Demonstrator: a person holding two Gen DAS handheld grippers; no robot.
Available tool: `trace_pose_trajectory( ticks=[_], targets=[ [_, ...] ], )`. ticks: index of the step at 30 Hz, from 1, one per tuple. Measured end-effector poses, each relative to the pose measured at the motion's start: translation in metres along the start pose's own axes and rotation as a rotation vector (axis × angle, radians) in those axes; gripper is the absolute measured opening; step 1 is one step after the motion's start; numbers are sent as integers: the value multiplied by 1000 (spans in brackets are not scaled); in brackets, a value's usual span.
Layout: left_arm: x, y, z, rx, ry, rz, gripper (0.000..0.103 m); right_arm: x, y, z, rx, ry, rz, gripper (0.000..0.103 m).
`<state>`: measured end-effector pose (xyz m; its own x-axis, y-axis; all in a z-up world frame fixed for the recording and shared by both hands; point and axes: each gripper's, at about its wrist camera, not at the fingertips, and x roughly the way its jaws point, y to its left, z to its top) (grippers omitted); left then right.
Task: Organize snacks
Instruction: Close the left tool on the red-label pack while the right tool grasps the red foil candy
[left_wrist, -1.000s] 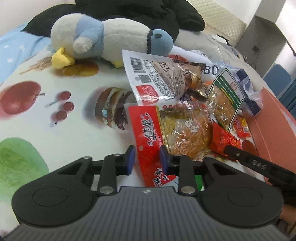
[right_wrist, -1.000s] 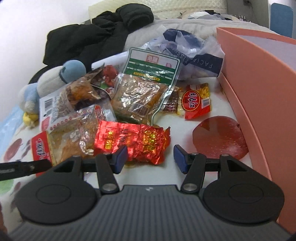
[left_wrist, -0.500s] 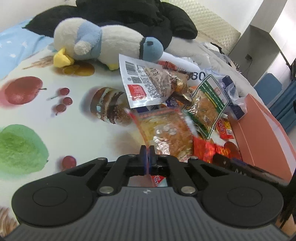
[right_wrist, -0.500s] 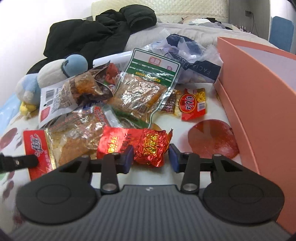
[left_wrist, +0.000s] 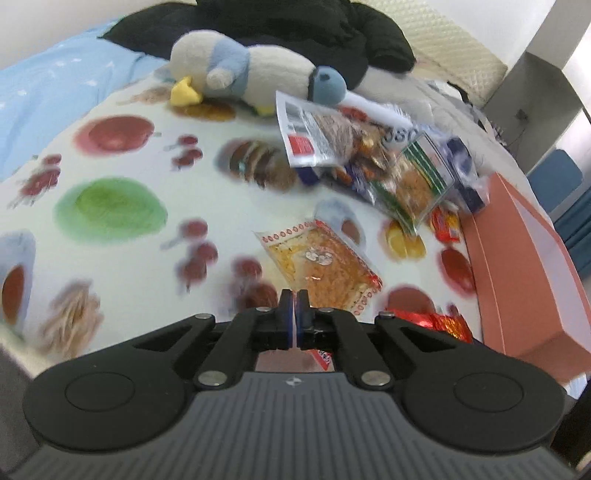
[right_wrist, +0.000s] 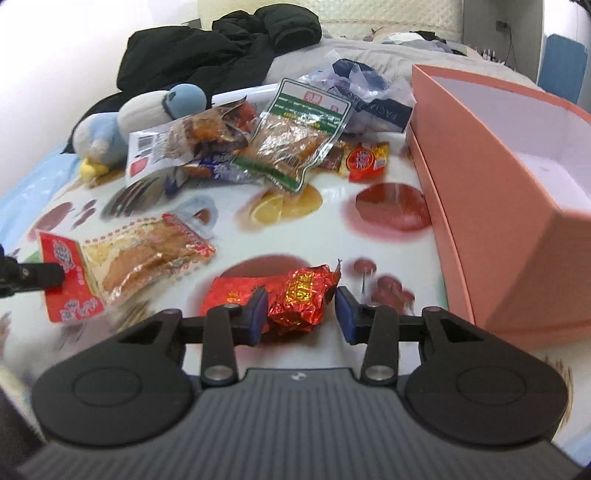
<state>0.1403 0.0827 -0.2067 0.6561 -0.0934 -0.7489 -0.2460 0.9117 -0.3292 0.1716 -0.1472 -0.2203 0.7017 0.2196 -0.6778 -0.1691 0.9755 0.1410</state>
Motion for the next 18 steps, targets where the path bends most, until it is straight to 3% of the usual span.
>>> trace_pose_trajectory(
  ticks=[3, 8, 13, 14, 16, 17, 18],
  targets=[
    [-7, -16, -15, 77, 54, 46, 2, -11, -3, -10, -3, 5, 11, 41],
    [-7, -34, -35, 58, 152, 66, 2, -26, -13, -23, -10, 30, 52, 40],
    [-6, -52, -42, 69, 209, 43, 3, -39, -24, -32, -28, 9, 27, 39],
    [-6, -54, -42, 67, 214, 43, 7, -40, -27, -33, -26, 6, 18, 39],
    [-5, -57, -43, 74, 237, 68, 29, -41, -34, -33, -11, 6, 13, 39],
    [-3, -58, -41, 77, 248, 83, 54, -40, -37, -33, -5, 12, 20, 41],
    [-5, -57, -42, 79, 246, 101, 68, -39, -40, -34, -2, 22, 33, 41]
  ],
)
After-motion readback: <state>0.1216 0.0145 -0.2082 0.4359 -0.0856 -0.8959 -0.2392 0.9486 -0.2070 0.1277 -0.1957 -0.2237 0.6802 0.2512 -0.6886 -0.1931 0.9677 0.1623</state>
